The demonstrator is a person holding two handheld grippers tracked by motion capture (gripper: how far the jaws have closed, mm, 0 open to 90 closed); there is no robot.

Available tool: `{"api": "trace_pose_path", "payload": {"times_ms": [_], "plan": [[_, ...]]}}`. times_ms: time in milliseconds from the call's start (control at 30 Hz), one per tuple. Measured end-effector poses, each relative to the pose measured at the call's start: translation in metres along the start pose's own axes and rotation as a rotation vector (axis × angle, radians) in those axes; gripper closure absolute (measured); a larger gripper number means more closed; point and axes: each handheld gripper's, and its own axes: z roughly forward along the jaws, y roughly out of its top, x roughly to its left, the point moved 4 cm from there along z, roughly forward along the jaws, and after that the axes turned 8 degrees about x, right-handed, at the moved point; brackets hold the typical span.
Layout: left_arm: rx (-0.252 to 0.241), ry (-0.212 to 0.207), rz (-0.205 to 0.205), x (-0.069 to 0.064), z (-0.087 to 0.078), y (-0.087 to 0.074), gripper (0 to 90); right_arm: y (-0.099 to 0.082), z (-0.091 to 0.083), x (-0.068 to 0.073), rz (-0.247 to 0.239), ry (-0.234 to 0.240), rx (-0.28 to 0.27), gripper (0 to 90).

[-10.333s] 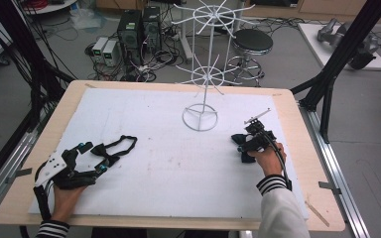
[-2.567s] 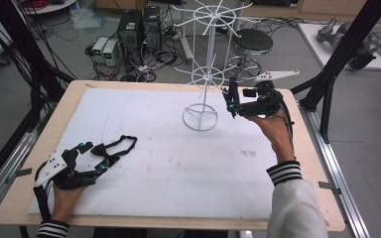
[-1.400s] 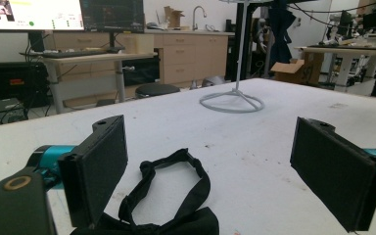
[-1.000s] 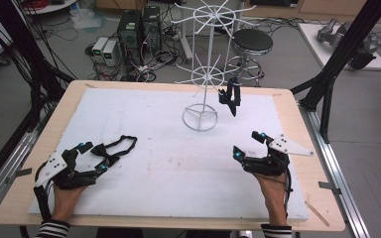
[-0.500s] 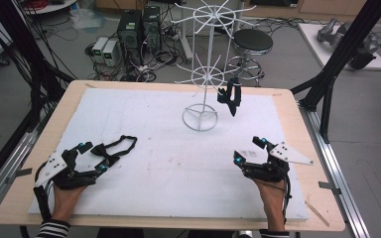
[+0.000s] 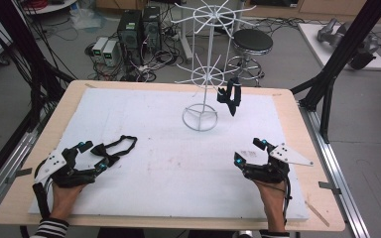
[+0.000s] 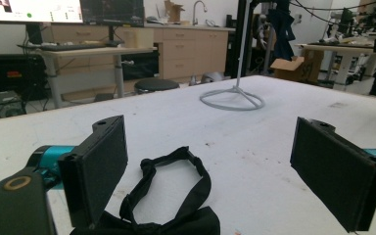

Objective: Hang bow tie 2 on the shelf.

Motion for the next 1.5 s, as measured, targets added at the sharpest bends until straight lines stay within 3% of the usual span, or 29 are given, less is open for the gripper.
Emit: {"api": "trace_pose_path", "payload": {"times_ms": [200, 367, 467, 600, 733, 933, 1500], "plan": [[0.025, -0.012, 0.004, 0.005, -0.002, 0.019, 14.3, 0.0, -0.001, -0.001, 0.002, 0.001, -0.003, 10.7], [0.092, -0.05, 0.033, 0.01, 0.0, 0.031, 14.3, 0.0, -0.003, -0.002, 0.012, 0.006, -0.008, 10.7], [0.152, -0.058, 0.075, 0.011, 0.002, 0.035, 14.3, 0.0, -0.002, -0.001, 0.011, 0.01, -0.014, 10.7], [0.182, -0.088, 0.073, 0.015, 0.004, 0.043, 14.3, 0.0, -0.003, -0.001, 0.01, 0.013, -0.019, 10.7], [0.253, -0.134, 0.115, 0.019, 0.007, 0.05, 14.4, 0.001, -0.003, -0.001, 0.012, 0.012, -0.022, 10.7], [0.34, -0.168, 0.179, 0.024, 0.009, 0.059, 14.4, 0.001, -0.005, -0.001, 0.012, 0.017, -0.036, 10.7], [0.549, -0.312, 0.327, 0.028, 0.019, 0.061, 14.6, -0.006, -0.005, -0.005, 0.035, 0.014, -0.04, 10.7]]}}
